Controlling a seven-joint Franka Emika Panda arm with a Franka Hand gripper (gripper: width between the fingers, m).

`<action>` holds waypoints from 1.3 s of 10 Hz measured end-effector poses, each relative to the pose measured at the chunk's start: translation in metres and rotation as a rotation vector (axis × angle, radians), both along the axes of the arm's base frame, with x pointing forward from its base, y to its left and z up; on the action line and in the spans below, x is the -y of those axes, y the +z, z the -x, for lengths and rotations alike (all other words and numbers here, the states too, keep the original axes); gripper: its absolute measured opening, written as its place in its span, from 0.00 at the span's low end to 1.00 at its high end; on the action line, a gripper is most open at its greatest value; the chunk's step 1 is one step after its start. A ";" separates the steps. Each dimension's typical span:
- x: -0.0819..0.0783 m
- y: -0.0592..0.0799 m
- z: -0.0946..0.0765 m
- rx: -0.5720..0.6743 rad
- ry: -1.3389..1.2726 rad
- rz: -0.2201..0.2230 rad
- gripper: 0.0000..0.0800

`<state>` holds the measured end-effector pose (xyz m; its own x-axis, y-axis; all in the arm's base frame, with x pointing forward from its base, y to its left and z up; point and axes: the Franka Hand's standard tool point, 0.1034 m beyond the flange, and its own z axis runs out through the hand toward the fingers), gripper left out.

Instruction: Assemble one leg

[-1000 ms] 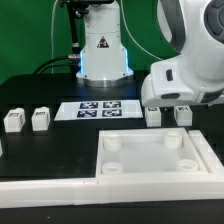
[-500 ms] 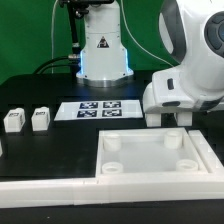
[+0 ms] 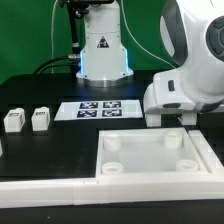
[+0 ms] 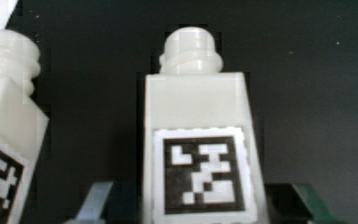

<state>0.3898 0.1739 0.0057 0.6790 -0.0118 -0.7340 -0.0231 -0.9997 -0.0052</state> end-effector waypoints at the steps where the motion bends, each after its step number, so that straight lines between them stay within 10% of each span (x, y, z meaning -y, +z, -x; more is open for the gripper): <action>1: 0.000 0.000 0.000 0.000 0.000 0.000 0.36; 7: 0.002 0.002 -0.003 0.006 0.016 -0.010 0.36; 13: 0.045 0.082 -0.072 0.406 0.066 -0.097 0.36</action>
Offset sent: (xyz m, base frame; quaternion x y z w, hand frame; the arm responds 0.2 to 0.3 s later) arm 0.0000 0.0000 0.0000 0.0000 0.0000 0.0000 1.0000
